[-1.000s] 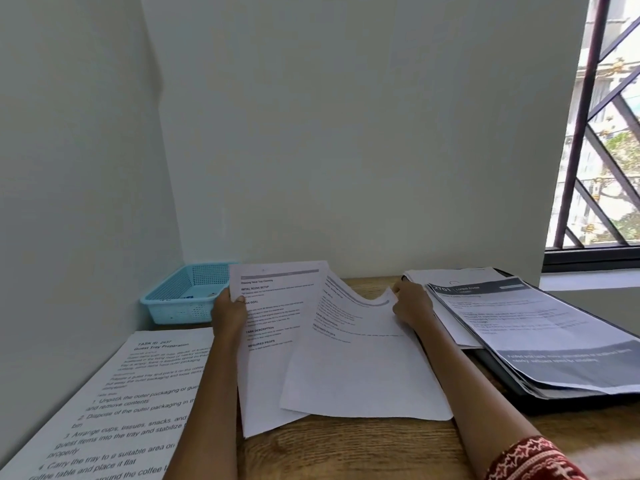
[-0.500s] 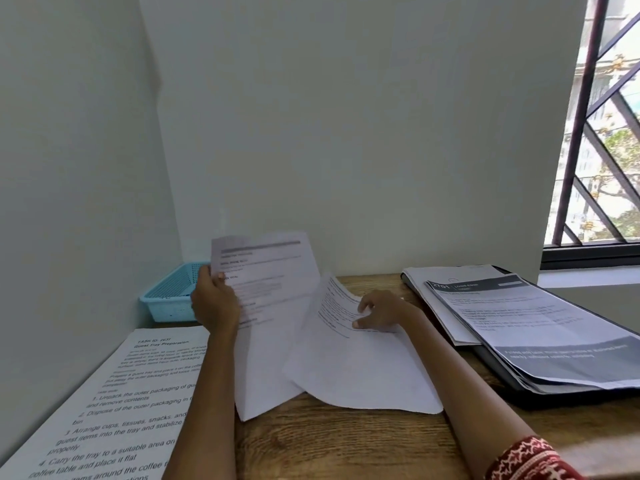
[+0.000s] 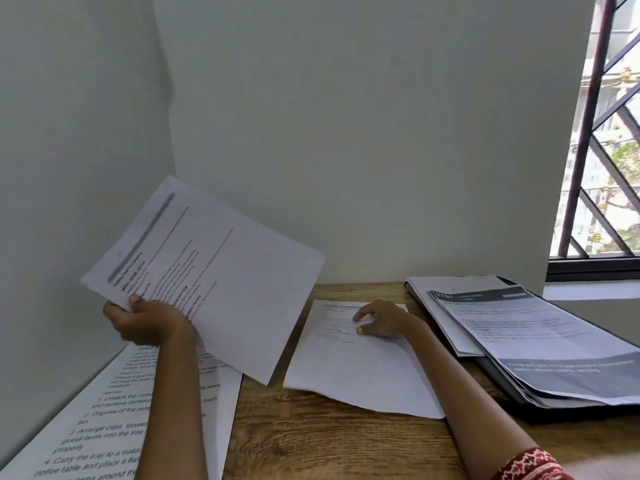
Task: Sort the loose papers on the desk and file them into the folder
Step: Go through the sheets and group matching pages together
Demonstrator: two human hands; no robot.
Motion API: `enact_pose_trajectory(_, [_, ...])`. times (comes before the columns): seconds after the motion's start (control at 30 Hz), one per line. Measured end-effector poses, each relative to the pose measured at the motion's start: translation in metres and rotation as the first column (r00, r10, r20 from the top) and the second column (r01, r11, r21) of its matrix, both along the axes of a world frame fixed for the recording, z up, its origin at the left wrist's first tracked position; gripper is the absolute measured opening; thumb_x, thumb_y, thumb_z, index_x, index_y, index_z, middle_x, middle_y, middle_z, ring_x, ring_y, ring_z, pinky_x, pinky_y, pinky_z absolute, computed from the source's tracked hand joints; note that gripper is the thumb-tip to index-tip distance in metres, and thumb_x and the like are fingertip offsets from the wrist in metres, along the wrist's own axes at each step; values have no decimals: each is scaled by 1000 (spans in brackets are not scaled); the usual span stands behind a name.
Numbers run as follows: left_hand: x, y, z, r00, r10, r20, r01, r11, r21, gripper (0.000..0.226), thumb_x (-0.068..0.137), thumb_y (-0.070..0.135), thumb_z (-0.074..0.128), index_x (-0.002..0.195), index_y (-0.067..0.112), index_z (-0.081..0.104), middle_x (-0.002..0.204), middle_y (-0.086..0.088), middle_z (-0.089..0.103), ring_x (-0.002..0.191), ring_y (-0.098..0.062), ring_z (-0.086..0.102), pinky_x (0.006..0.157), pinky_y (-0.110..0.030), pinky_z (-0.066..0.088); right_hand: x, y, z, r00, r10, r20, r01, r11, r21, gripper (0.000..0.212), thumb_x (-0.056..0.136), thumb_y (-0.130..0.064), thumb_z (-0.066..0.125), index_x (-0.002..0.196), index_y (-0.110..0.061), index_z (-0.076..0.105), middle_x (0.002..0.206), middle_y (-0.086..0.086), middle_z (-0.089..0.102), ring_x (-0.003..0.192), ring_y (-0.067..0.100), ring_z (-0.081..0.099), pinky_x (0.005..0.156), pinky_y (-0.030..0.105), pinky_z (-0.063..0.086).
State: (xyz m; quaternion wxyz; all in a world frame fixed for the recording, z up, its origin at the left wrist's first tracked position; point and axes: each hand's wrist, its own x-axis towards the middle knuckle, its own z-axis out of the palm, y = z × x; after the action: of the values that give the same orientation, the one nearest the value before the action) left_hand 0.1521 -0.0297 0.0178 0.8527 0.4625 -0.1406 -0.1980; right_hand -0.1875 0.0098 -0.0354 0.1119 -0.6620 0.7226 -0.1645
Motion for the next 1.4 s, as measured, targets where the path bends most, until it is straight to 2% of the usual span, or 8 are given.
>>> enact_pose_trajectory(0.17, [-5,-11,-10,987,-158,1,155,974,164,26,95,6,43,117,1,55,122,-15,59,108,-27,58,85,-29,46,-2,1,-2,1000,-3,11,3,1000,-7,34,83,-40,68,115,-26,65,133,2,51,125,21,43,107,43,32])
enact_pose_trajectory(0.3, [-27,-20,-21,844,-437,310,353,889,293,26,92,6,48,115,-2,56,121,-18,59,111,-35,55,94,-37,43,5,5,4,970,-37,239,89,974,-209,13,85,-28,69,81,-16,69,84,2,59,79,12,53,69,20,38])
enact_pose_trajectory(0.5, [-64,-2,-27,544,-499,674,385,863,328,22,95,5,48,110,-6,58,112,-21,62,105,-35,56,89,-42,43,23,17,36,448,41,893,188,972,-139,51,93,-52,47,98,-6,69,86,8,72,67,18,66,64,28,55])
enact_pose_trajectory(0.63, [-67,-4,-37,561,-647,516,560,756,339,25,95,6,47,118,1,57,118,-16,61,112,-31,55,95,-37,46,30,20,34,543,66,837,169,968,-186,17,88,-26,67,94,-11,64,87,7,67,66,15,60,57,21,53])
enact_pose_trajectory(0.77, [-67,-3,-36,559,-763,326,705,644,298,37,95,1,46,131,2,50,127,-16,57,118,-29,53,103,-43,42,33,17,30,504,108,857,238,936,-258,28,74,-2,78,91,-10,58,83,9,64,67,15,61,53,22,54])
enact_pose_trajectory(0.97, [-71,1,-35,506,-822,260,783,565,261,37,96,-4,40,132,0,47,122,-12,56,113,-24,53,92,-29,42,27,13,26,525,90,846,301,911,-283,24,69,3,80,78,-8,60,71,8,65,57,11,61,50,18,53])
enact_pose_trajectory(1.2, [-70,-3,-37,493,-830,259,772,555,310,35,99,1,37,133,2,48,128,-16,55,118,-32,52,96,-38,44,19,11,24,592,10,806,301,925,-233,17,75,7,73,72,-6,62,72,8,64,61,16,58,56,23,52])
enact_pose_trajectory(1.4, [-55,-9,-39,554,-778,298,694,629,352,26,98,2,40,116,4,58,120,-15,59,113,-31,55,94,-34,44,-6,18,15,890,-365,275,441,841,-313,33,75,7,55,57,-16,40,72,3,51,74,24,49,51,25,25])
